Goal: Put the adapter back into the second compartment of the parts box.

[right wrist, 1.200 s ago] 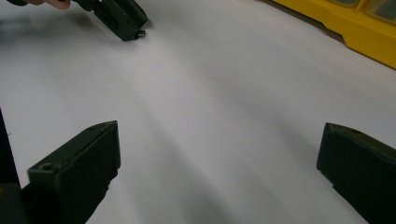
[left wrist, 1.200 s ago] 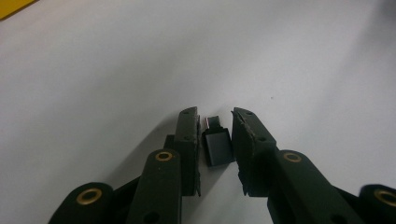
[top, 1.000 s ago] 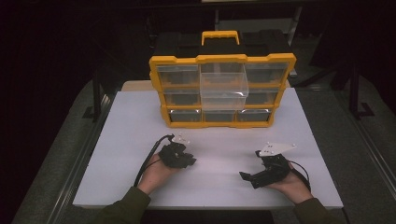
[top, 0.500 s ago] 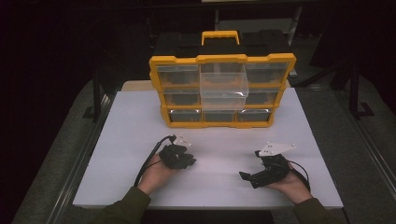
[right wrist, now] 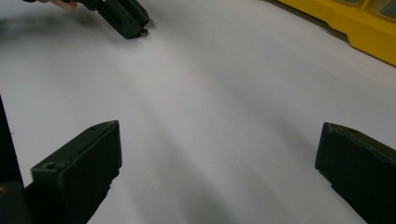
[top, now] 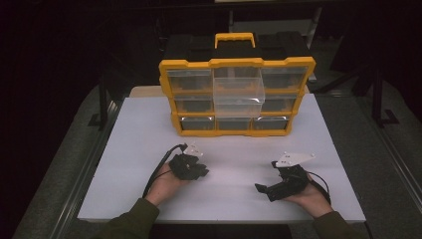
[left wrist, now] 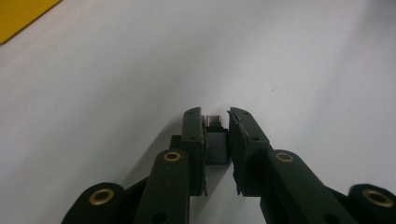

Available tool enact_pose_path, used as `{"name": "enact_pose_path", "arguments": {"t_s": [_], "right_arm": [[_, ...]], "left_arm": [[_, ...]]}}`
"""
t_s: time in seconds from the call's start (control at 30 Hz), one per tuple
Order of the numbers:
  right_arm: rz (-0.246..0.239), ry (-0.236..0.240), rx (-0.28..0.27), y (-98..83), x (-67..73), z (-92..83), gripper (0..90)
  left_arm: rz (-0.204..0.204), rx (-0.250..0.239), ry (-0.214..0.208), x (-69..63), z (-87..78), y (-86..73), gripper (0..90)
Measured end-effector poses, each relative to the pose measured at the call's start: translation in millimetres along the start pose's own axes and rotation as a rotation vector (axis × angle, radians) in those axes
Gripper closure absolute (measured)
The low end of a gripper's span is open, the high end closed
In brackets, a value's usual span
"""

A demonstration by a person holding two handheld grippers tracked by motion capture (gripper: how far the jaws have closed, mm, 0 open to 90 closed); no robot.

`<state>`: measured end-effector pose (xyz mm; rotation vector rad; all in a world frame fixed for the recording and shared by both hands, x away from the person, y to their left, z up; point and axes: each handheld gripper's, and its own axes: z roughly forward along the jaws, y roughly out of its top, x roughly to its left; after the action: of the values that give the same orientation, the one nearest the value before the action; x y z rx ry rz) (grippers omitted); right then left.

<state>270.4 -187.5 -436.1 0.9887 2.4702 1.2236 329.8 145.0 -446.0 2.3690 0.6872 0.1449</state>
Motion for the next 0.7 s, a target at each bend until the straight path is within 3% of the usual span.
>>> {"name": "enact_pose_path", "arguments": {"t_s": [0.33,0.7], "right_arm": [[0.001,0.003,0.0,-0.2,-0.6,0.1,0.2],[0.001,0.005,0.002,-0.3,-0.4,0.3,0.2]], "left_arm": [[0.004,-0.003,-0.023,1.4,-3.6,1.1,76.8],[0.011,-0.039,-0.067,5.2,-17.1,3.9,76.7]]}}
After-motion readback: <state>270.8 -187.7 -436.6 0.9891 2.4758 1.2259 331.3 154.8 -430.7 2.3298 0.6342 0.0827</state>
